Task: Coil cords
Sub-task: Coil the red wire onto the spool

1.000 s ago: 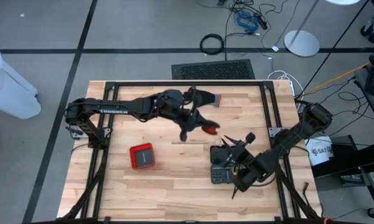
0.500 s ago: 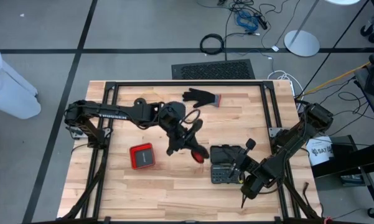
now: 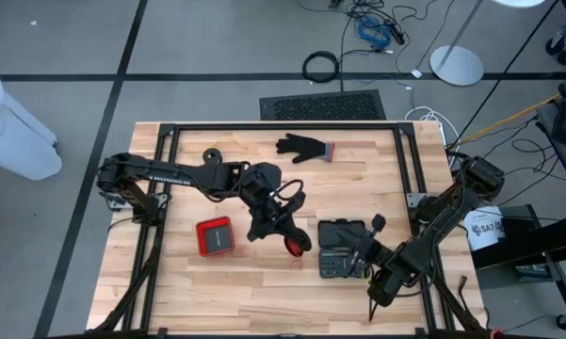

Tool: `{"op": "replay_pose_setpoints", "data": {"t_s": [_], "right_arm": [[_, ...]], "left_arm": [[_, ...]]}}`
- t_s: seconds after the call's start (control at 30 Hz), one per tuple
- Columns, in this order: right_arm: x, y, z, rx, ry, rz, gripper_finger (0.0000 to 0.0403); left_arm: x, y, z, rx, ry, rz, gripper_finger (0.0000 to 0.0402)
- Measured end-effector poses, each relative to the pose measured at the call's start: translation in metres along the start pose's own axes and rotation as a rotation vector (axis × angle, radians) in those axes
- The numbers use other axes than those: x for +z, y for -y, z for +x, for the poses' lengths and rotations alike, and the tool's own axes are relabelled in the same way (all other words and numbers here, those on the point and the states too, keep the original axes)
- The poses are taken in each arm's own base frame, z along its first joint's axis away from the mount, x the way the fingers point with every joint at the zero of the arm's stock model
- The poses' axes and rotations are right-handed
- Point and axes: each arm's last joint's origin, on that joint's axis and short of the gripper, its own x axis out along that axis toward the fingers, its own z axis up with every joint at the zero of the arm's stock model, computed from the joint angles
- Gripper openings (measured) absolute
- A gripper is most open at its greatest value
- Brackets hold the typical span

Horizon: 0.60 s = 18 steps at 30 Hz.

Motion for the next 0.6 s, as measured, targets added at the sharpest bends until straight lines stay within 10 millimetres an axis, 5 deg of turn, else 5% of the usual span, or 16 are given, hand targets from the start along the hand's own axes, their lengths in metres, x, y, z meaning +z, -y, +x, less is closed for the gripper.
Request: {"op": "replay_pose_setpoints", "data": {"t_s": [0.17, 0.6], "right_arm": [[0.004, -0.007, 0.000, 0.026, 0.010, -0.008, 0.0059], [0.016, -0.011, 0.017, -0.045, 0.065, -0.027, 0.0059]], "left_arm": [[-0.004, -0.004, -0.002, 0.050, -0.064, 0.000, 0.0000], [-0.024, -0.048, -0.032, 0.648, -0.326, -0.220, 0.0000]]}}
